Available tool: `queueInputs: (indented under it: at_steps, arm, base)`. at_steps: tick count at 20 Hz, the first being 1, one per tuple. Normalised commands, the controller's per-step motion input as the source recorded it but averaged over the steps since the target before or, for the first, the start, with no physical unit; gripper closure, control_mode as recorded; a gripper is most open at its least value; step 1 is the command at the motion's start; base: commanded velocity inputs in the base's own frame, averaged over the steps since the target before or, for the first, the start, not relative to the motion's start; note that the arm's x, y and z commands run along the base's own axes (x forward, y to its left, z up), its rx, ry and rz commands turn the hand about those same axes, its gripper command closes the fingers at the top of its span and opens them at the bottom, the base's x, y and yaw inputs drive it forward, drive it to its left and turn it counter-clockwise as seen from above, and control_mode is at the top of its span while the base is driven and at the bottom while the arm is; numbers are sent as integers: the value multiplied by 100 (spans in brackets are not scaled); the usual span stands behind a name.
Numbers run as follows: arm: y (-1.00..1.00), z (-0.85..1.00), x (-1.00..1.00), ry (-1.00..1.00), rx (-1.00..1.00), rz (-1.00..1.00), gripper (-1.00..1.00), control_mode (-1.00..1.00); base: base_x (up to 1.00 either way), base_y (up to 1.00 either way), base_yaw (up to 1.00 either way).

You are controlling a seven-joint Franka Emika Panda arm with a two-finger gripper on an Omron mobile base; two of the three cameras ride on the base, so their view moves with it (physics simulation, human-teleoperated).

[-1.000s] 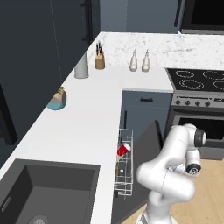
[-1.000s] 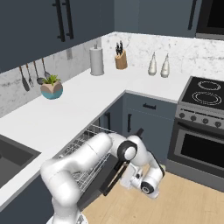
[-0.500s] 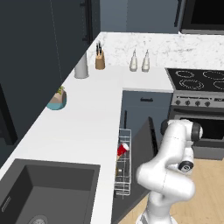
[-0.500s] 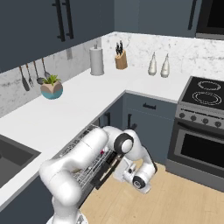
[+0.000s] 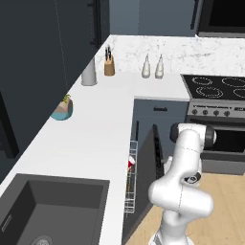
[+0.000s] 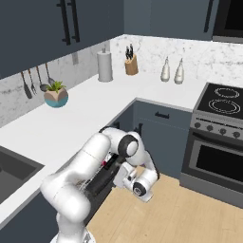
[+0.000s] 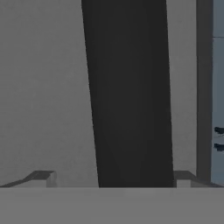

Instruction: Pick up the cup and bowl from the counter, place them in the dishwasher, and close the dishwasher door.

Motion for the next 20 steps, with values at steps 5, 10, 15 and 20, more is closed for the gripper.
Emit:
queueInputs:
  at_steps: [5, 10, 15, 20]
  arm:
    - [100, 32, 21, -1, -14, -2, -100, -100]
    - [100, 7, 25, -6, -23, -2, -100, -100]
    - [100, 0, 31, -3, -30, -3, -100, -100]
    - [100, 0, 38, 1, -20, -3, -100, -100]
  base:
    - [0, 0, 0]
    - [0, 0, 0]
    - [0, 0, 0]
    - [0, 0, 0]
